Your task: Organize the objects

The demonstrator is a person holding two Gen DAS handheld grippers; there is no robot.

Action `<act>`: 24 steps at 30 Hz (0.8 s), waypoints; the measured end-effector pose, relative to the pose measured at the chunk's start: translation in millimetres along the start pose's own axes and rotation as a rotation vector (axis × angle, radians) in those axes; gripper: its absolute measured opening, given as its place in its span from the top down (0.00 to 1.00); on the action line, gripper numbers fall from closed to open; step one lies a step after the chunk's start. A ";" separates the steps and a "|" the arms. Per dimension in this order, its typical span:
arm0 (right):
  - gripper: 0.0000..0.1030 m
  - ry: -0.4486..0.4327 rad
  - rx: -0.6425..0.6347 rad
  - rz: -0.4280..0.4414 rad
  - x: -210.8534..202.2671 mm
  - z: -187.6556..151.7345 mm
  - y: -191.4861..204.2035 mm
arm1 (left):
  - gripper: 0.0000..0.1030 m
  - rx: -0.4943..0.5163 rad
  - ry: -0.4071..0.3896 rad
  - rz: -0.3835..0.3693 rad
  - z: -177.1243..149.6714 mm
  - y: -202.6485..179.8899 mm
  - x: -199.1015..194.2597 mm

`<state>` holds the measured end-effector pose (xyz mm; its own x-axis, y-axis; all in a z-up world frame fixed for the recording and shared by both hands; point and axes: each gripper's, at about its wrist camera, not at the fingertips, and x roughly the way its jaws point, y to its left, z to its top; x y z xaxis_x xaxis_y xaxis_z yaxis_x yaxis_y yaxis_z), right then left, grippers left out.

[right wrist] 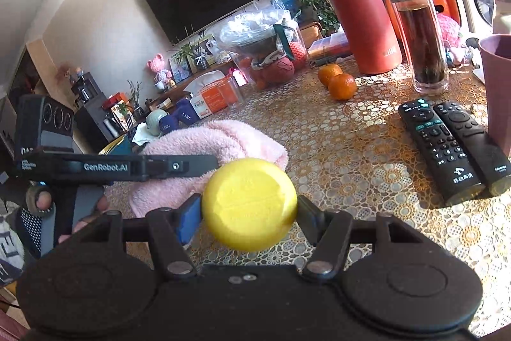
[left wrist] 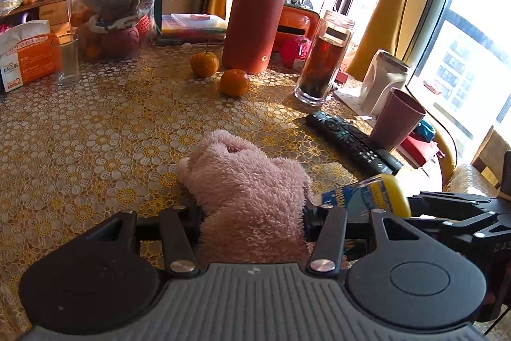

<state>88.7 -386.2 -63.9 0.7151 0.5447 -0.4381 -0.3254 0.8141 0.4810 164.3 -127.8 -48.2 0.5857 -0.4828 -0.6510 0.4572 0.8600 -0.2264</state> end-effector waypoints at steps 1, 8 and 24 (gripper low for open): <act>0.40 0.000 0.007 0.001 -0.3 0.1 -0.7 | 0.50 0.002 0.010 0.020 -2.5 3.3 2.0; 0.40 0.000 0.059 -0.020 3.8 3.8 3.7 | 0.50 -0.011 -0.028 0.045 -13.9 13.2 -28.4; 0.40 0.070 0.245 -0.083 56.7 13.0 59.3 | 0.50 -0.095 -0.152 0.040 -32.1 21.7 -84.3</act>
<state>118.0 -309.6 -50.3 0.6856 0.4976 -0.5314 -0.1014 0.7881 0.6071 103.4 -63.1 -21.5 0.6997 -0.4609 -0.5459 0.3700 0.8874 -0.2749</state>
